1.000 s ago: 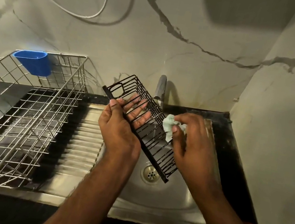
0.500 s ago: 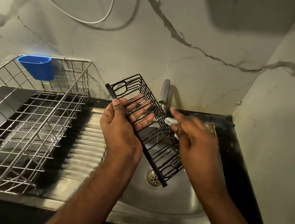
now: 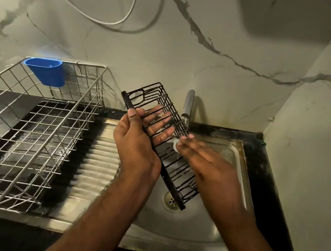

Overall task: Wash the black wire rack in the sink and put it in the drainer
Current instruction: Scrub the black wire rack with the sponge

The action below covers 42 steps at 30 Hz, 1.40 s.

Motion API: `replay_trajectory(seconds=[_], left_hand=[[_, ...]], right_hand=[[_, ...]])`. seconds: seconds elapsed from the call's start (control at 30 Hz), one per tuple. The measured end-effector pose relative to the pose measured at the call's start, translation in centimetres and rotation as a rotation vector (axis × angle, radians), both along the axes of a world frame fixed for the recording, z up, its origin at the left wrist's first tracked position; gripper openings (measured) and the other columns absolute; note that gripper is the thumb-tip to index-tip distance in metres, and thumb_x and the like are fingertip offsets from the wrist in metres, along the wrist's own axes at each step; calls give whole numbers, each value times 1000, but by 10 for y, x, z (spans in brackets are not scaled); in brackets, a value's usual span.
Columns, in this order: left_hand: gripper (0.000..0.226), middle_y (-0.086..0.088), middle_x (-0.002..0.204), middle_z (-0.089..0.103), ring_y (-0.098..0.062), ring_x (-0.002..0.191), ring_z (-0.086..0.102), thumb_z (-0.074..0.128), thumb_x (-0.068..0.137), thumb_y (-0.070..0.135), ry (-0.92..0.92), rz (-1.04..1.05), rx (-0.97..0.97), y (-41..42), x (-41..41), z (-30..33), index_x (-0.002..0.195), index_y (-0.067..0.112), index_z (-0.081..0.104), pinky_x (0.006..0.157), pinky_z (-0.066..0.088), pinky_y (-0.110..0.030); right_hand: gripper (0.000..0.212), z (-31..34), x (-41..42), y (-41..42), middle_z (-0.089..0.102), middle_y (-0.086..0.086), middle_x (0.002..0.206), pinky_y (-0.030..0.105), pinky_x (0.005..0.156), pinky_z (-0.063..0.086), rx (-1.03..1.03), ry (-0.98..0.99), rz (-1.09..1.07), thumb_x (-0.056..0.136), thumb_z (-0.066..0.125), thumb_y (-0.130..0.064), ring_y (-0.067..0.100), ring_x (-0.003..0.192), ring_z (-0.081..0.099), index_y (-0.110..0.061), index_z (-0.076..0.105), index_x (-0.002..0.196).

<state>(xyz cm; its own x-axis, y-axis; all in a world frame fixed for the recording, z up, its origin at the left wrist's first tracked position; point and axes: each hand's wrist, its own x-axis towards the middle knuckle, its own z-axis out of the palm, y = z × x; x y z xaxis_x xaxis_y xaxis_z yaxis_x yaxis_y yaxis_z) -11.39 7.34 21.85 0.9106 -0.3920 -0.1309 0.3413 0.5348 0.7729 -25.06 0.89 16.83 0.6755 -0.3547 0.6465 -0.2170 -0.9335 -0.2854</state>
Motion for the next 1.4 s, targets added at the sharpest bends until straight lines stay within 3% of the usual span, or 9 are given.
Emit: replay_trajectory(seconds=[0.13,0.33,0.57,0.77,1.03,1.17,1.23,1.3,1.4], left_hand=[[28,-26,105,74,-38,87,76,37,111,27,62,30,-2,0,8,-2,109,8,56,62,64,-44],[29,-26,104,75,-36,84,76,36,112,27,106,60,-18,2,23,-4,96,12,56,67,65,-49],[29,-22,100,76,-36,85,76,34,112,26,101,119,-40,7,45,-5,100,11,56,64,63,-46],[32,-21,94,76,-36,84,76,33,112,24,168,141,-34,10,55,-8,94,12,55,61,63,-44],[34,-16,73,76,-29,68,77,18,113,16,406,109,-111,19,84,-26,93,15,46,51,60,-35],[32,-17,74,76,-28,66,77,19,113,17,461,44,-131,14,83,-41,116,9,49,50,60,-36],[39,-15,76,77,-25,66,77,18,112,17,468,-8,-134,15,82,-44,125,2,52,53,61,-34],[47,-11,73,76,-22,64,76,18,113,18,467,-73,-150,17,79,-43,107,-2,61,55,61,-31],[47,-10,71,66,-26,64,76,20,113,16,463,-49,-226,19,80,-43,76,10,49,65,64,-39]], right_hand=[[38,-6,-3,-1,63,4,133,19,115,31,-23,-24,60,94,46,-7,14,129,53,-11,68,125],[38,-13,-7,-1,65,5,131,22,114,35,2,-7,61,94,46,-6,17,129,55,-11,70,123],[37,-17,-11,0,67,7,129,29,110,42,86,-29,64,94,45,-9,19,127,58,-9,71,121],[34,-17,-12,-1,65,3,132,21,111,39,148,-41,98,96,48,-11,9,128,56,-10,71,121],[46,-14,-18,-4,60,-7,136,13,111,33,201,-46,1,89,55,7,-3,130,50,-15,68,126],[45,0,-4,9,58,4,141,19,112,36,89,-92,97,91,56,10,10,134,50,-9,64,131],[36,-5,-2,8,60,9,137,22,114,33,-9,-60,170,100,44,1,18,133,51,-6,63,131],[36,-14,-9,2,62,8,128,24,108,39,-14,-68,133,104,39,-10,24,122,55,-6,67,126],[38,-26,-17,-15,57,-2,116,38,91,49,108,-105,14,88,55,6,26,105,59,-10,72,118]])
